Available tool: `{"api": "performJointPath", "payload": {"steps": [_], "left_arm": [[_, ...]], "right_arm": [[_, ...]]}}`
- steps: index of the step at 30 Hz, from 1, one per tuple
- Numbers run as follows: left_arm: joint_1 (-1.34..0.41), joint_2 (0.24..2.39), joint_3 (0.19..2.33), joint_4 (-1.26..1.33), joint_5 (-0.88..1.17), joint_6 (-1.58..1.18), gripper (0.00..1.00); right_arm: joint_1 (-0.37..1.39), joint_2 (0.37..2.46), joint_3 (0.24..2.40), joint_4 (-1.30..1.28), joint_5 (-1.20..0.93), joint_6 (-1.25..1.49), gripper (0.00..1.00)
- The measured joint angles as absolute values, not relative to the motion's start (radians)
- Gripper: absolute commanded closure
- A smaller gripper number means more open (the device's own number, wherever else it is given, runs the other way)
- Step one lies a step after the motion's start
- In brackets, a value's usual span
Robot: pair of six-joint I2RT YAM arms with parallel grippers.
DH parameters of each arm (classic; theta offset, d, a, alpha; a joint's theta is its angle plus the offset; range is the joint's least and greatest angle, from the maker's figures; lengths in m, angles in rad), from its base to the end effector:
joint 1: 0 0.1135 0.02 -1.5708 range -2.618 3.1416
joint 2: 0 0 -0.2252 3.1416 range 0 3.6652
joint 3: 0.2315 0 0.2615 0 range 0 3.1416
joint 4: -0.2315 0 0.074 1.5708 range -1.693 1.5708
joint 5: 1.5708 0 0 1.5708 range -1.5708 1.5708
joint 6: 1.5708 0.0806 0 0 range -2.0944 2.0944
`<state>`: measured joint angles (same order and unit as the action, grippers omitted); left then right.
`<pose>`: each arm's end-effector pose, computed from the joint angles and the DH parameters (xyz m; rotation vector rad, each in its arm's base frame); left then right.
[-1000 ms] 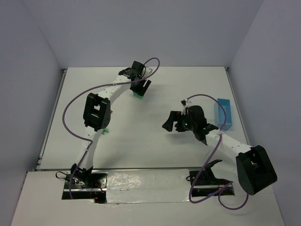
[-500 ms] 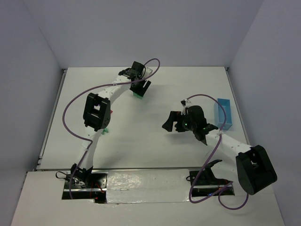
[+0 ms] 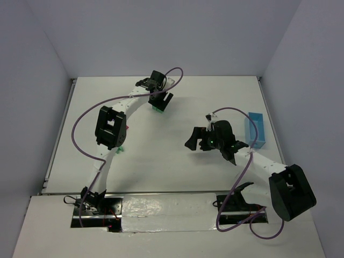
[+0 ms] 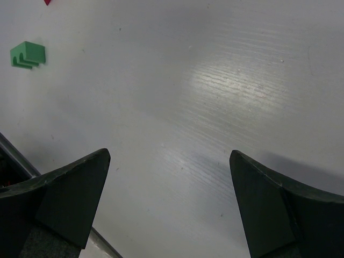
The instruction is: Build the wood block tower
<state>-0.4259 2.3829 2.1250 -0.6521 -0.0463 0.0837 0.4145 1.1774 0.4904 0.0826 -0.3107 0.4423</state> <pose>0.4930 -0.2196 0.1395 0.6064 2.4063 -0.0883 0.2579 0.1404 0.1208 -0.1539 2.2570 0.8126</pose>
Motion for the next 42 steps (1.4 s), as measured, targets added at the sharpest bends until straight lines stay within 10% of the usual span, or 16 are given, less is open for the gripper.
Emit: {"api": "performJointPath", "payload": {"steps": [4,42], "left_arm": [[-0.426,2.383,2.125,-0.654,-0.047,0.09,0.01],[-0.426,2.389,2.154,-0.654,-0.038,0.101,0.03]], "right_arm": [[0.416,1.183,0.492,0.082,-0.311,0.439,0.0],[0.43,1.21,0.505,0.082,-0.304,0.429,0.0]]}}
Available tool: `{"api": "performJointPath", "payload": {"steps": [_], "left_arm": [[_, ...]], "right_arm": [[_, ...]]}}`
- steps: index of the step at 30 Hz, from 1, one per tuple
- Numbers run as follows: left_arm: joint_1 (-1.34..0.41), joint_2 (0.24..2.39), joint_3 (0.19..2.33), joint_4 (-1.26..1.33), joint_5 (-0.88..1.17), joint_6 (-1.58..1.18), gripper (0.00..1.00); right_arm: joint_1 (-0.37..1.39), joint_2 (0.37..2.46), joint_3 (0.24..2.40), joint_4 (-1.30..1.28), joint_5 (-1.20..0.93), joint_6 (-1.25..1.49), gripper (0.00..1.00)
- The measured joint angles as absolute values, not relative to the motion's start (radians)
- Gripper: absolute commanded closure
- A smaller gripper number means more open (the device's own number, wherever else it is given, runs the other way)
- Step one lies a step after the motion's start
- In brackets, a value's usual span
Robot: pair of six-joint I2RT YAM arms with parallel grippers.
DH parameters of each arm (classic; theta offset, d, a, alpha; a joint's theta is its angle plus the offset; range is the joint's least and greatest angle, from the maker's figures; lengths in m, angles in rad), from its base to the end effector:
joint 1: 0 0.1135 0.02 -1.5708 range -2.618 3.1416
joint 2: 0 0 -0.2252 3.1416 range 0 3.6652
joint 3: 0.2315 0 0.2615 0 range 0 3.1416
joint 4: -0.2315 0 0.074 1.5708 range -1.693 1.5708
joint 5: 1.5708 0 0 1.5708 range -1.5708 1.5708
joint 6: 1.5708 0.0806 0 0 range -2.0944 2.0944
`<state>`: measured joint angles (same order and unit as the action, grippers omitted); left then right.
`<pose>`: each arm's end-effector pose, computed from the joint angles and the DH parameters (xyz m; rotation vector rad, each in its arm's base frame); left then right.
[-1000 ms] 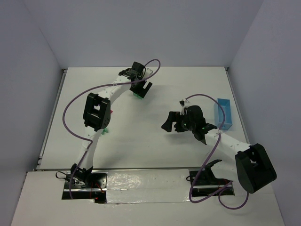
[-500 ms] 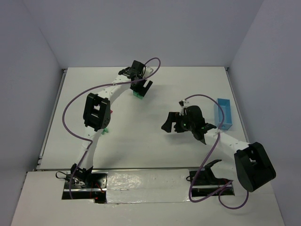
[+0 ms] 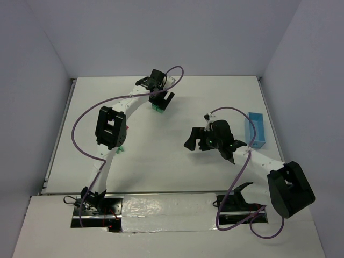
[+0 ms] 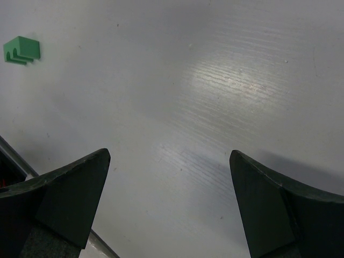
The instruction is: Build the wood block tower
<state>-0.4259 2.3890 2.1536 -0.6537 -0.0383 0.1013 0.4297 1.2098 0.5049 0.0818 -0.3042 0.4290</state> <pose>0.4960 -0.2216 0.1464 0.6252 2.3806 -0.0946 0.2588 0.1452 0.1169 -0.1795 2.2739 0.8023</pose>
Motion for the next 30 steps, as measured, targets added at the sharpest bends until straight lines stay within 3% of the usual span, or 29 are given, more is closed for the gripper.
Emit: {"api": "performJointPath", "payload": {"steps": [19,30], "left_arm": [[-0.421,2.428,2.157,-0.651,-0.035,0.103,0.1],[-0.42,2.428,2.156,-0.651,-0.035,0.105,0.21]], "right_arm": [[0.436,1.218,0.505,0.081,-0.295,0.425,0.0],[0.439,1.227,0.512,0.08,-0.291,0.425,0.0]]}}
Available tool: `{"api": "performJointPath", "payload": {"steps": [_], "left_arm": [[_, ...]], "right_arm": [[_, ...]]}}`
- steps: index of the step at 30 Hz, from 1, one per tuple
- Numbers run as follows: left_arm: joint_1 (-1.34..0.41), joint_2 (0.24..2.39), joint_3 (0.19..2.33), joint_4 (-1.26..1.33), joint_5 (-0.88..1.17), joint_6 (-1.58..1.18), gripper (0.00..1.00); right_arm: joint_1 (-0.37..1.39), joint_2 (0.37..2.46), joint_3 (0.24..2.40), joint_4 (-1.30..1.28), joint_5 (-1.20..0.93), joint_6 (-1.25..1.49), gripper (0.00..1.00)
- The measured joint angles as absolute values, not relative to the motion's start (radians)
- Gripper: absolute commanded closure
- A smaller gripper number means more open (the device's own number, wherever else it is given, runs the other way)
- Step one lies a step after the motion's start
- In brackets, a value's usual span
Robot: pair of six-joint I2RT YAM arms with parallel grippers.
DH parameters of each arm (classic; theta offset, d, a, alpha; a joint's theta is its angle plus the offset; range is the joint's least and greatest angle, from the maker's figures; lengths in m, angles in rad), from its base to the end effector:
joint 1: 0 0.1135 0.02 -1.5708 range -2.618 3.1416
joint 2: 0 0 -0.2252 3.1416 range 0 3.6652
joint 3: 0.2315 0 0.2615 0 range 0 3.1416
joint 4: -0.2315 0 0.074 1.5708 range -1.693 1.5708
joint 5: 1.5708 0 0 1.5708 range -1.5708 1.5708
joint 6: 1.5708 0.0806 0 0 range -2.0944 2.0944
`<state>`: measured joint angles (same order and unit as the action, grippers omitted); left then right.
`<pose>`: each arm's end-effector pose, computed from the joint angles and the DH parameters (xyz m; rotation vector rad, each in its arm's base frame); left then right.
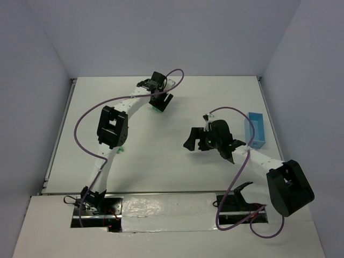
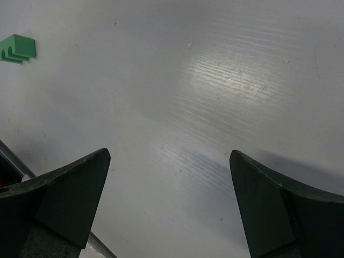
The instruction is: Build the wood block tower
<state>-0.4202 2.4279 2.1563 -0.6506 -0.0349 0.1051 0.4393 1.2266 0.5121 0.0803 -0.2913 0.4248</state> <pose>0.4986 -0.2197 0.1273 0.6335 2.4126 -0.0886 0.2593 0.1474 0.1144 -0.1861 2.2842 0.7885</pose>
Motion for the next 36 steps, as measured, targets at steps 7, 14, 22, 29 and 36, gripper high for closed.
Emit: {"api": "performJointPath", "payload": {"steps": [7,14,22,29,36], "left_arm": [[-0.419,2.428,2.156,-0.65,-0.034,0.106,0.21],[-0.419,2.428,2.156,-0.649,-0.035,0.107,0.08],[-0.419,2.428,2.156,-0.643,-0.037,0.103,0.0],[-0.419,2.428,2.156,-0.64,-0.055,0.093,0.0],[-0.42,2.424,2.156,-0.624,-0.082,0.063,0.01]], "right_arm": [[0.442,1.227,0.513,0.08,-0.289,0.424,0.0],[0.443,1.227,0.513,0.08,-0.286,0.422,0.0],[0.447,1.229,0.513,0.078,-0.285,0.421,0.0],[0.451,1.234,0.515,0.073,-0.285,0.421,0.0],[0.454,1.24,0.524,0.071,-0.285,0.421,0.0]]}}
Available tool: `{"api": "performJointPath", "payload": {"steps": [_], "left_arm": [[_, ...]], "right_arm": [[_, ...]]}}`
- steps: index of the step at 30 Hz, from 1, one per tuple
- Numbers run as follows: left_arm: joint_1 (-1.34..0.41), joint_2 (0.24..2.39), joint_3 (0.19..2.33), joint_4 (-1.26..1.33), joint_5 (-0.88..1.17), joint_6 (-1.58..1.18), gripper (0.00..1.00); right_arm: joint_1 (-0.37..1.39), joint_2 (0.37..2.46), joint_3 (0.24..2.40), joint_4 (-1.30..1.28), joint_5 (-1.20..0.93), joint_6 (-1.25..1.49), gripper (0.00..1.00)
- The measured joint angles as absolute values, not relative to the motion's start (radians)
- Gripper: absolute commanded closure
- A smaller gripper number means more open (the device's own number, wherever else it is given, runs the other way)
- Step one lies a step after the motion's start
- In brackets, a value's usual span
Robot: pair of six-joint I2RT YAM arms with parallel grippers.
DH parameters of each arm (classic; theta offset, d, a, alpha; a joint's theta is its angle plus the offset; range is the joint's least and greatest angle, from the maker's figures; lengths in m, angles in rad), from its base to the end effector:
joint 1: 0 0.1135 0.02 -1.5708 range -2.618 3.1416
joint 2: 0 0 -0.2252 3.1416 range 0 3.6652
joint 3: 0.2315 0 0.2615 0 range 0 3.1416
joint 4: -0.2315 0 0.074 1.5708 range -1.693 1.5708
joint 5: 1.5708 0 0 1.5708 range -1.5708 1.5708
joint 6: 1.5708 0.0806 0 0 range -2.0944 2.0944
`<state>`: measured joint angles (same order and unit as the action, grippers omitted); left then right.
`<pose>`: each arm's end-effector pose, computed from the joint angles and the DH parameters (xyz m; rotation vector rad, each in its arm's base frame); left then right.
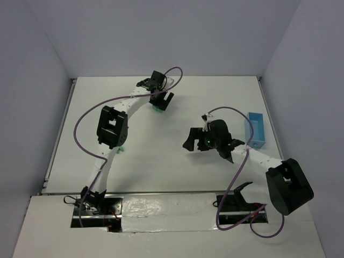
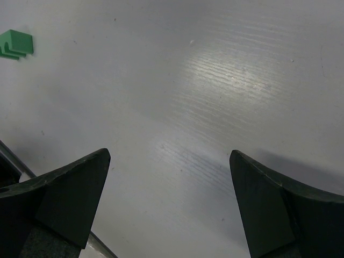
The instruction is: Build the wood block tower
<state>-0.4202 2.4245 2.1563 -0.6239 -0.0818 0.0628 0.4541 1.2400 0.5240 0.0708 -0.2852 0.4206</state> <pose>0.5030 -0.2175 0.1318 0.5537 2.3964 -0.0553 0.2589 0.1516 0.1137 -0.2031 2.2951 0.7846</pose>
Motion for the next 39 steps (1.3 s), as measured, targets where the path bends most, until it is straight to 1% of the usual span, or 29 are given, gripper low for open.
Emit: {"api": "performJointPath", "payload": {"steps": [16,25,39], "left_arm": [[-0.451,2.38,2.161,-0.621,-0.11,0.006,0.01],[-0.451,2.379,2.186,-0.621,-0.152,-0.027,0.07],[-0.449,2.379,2.186,-0.621,-0.159,-0.035,0.12]], "right_arm": [[0.458,1.246,0.525,0.066,-0.284,0.413,0.0],[0.461,1.246,0.525,0.066,-0.284,0.41,0.0],[0.463,1.246,0.525,0.066,-0.276,0.409,0.0]]}}
